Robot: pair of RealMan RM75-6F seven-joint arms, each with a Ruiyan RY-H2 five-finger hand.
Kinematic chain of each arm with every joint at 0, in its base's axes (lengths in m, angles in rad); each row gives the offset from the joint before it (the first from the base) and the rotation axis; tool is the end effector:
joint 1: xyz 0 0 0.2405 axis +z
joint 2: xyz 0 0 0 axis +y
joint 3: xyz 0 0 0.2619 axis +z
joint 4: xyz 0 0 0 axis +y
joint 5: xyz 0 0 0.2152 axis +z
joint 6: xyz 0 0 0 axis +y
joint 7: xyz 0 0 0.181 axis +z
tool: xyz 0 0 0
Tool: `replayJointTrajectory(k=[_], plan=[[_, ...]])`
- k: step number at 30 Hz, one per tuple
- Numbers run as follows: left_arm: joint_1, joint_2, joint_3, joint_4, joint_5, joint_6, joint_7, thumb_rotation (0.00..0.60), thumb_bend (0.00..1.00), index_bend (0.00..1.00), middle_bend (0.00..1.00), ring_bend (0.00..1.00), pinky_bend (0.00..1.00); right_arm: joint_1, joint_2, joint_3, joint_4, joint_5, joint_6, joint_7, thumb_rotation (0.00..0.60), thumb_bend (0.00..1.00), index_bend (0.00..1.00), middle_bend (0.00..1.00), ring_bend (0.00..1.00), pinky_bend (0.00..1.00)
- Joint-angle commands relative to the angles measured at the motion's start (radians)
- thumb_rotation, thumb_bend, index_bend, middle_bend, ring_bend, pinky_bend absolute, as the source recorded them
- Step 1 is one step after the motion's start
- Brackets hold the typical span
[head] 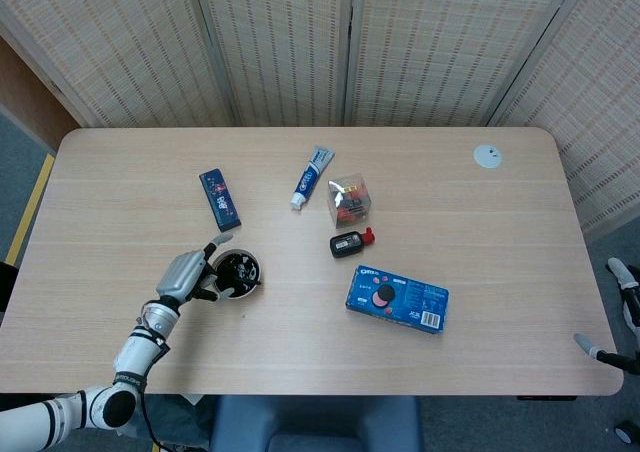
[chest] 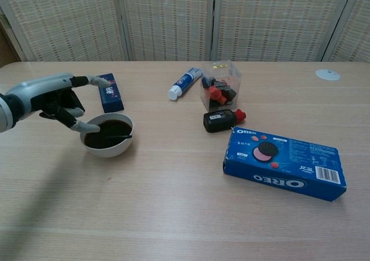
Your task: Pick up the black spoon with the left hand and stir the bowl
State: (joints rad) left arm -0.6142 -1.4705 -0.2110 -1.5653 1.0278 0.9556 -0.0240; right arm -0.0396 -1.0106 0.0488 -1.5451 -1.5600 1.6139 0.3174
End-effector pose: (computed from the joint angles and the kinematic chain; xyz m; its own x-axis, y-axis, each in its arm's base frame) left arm -0.1900 0.3672 -0.0097 -0.0091 0.3729 0.9278 0.9964 -0.0743 0.0396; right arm -0.3406 -0.1774 0.2156 0.2668 0.0804 0.9604 -0.9637 0.0210 0.2660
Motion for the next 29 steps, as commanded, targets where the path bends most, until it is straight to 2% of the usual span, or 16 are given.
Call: replayJointTrajectory(k=[1,3,6,9,13,16,21,29], plan=[[0.043,0.057,-0.002,-0.04,0.023,0.091,0.039,0.6,0.2,0.14,0.92,0.88,0.99,0.0,0.004,0.001,0.001,0.001,0.001,0.001,0.6,0.01,0.0,0.15,0.08,0.21],[0.065,0.086,0.003,-0.048,0.027,0.156,0.101,0.6,0.2,0.22,0.81,0.77,0.97,0.001,0.007,0.002,0.0,0.001,0.0,0.001,0.6,0.0,0.0,0.16,0.08,0.21],[0.099,0.118,0.012,-0.059,0.024,0.25,0.201,0.6,0.2,0.31,0.61,0.6,0.84,0.005,0.012,0.002,-0.002,0.003,-0.009,0.002,0.6,0.0,0.0,0.15,0.08,0.21],[0.14,0.15,0.023,-0.08,0.035,0.325,0.241,0.6,0.2,0.31,0.47,0.45,0.68,0.011,0.02,-0.003,-0.004,0.005,-0.03,0.008,0.6,0.01,0.0,0.15,0.08,0.21],[0.196,0.178,0.057,-0.083,0.078,0.41,0.281,0.6,0.2,0.29,0.36,0.31,0.51,0.022,0.019,-0.007,-0.005,0.005,-0.054,-0.003,0.6,0.04,0.0,0.16,0.08,0.21],[0.244,0.195,0.09,-0.09,0.115,0.474,0.308,0.6,0.2,0.26,0.32,0.27,0.42,0.033,0.012,-0.009,-0.005,0.004,-0.074,-0.007,0.6,0.04,0.0,0.15,0.08,0.21],[0.315,0.205,0.125,-0.108,0.186,0.579,0.322,0.6,0.2,0.25,0.29,0.25,0.36,0.038,0.006,-0.011,-0.006,-0.007,-0.073,-0.016,0.6,0.04,0.0,0.15,0.08,0.21],[0.385,0.207,0.186,-0.148,0.305,0.652,0.35,0.6,0.2,0.25,0.28,0.24,0.34,0.025,-0.009,-0.019,-0.006,-0.008,-0.056,-0.02,0.6,0.04,0.0,0.15,0.08,0.21]])
